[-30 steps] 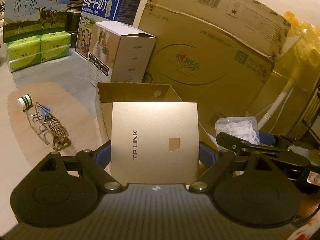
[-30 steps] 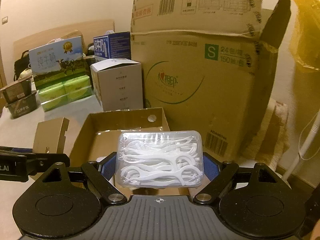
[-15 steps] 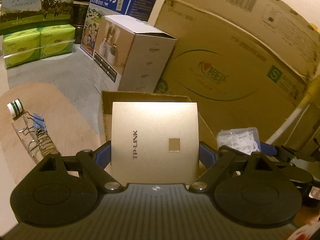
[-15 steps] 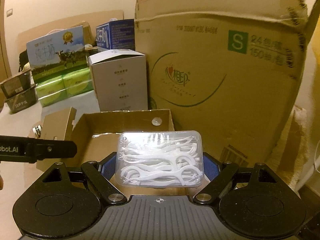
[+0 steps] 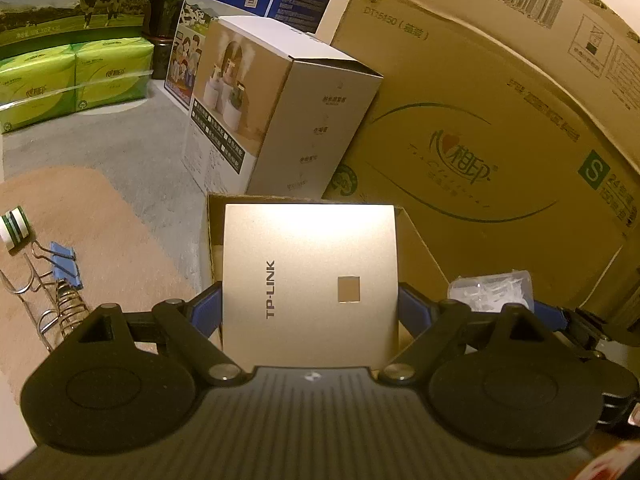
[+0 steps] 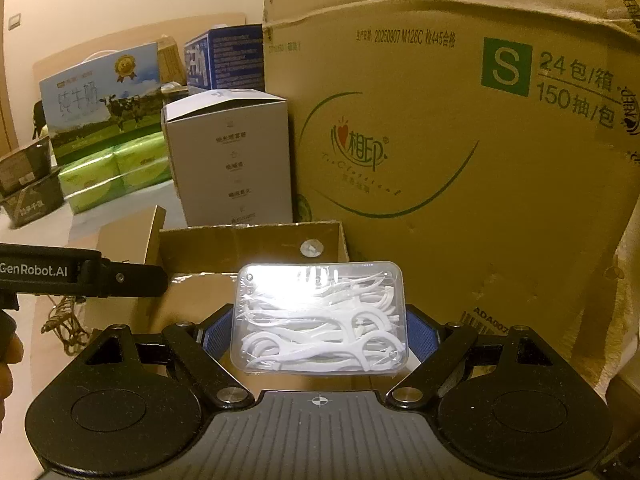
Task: Organize rigid objects
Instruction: 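Lower the TP-LINK panel into the tray and open the left tool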
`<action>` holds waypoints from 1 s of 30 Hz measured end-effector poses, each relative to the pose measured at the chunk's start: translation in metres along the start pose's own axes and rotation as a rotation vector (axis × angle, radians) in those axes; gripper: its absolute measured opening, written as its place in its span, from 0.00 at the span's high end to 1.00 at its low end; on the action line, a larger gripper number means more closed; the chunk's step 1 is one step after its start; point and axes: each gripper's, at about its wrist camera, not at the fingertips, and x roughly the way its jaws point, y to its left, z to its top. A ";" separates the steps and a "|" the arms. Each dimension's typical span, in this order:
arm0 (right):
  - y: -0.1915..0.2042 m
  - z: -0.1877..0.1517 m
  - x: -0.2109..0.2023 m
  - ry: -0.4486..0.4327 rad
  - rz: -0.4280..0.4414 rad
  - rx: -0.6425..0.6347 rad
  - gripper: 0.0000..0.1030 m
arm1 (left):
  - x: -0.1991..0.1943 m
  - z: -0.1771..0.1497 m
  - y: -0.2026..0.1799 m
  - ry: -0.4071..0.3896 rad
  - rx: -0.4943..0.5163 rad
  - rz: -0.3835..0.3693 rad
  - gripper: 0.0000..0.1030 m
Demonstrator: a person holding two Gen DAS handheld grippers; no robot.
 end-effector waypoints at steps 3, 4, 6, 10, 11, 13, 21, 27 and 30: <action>-0.001 0.000 0.003 0.000 0.002 0.002 0.17 | 0.003 0.001 0.001 0.000 0.000 -0.003 0.16; -0.001 0.000 0.004 0.002 0.002 0.002 0.17 | 0.004 0.001 0.001 0.000 -0.002 -0.002 0.16; -0.001 0.000 0.005 0.003 0.003 0.003 0.17 | 0.007 0.002 0.000 0.002 0.001 -0.002 0.16; -0.002 -0.002 0.007 0.007 0.002 0.009 0.17 | 0.011 0.003 0.000 0.006 0.003 -0.001 0.16; -0.003 -0.002 0.008 0.008 0.002 0.010 0.17 | 0.012 0.004 0.000 0.004 0.002 0.002 0.16; -0.003 -0.001 0.009 0.008 0.002 0.009 0.17 | 0.014 0.006 0.000 0.002 0.002 -0.001 0.16; -0.003 0.001 0.015 0.007 0.005 0.014 0.17 | 0.014 0.008 0.006 -0.008 0.008 0.008 0.11; 0.001 0.002 0.014 0.006 0.010 0.011 0.17 | 0.003 0.009 0.017 -0.025 -0.007 0.026 0.11; 0.005 0.003 0.014 0.006 0.014 0.011 0.17 | -0.001 0.009 0.019 -0.027 -0.008 0.028 0.11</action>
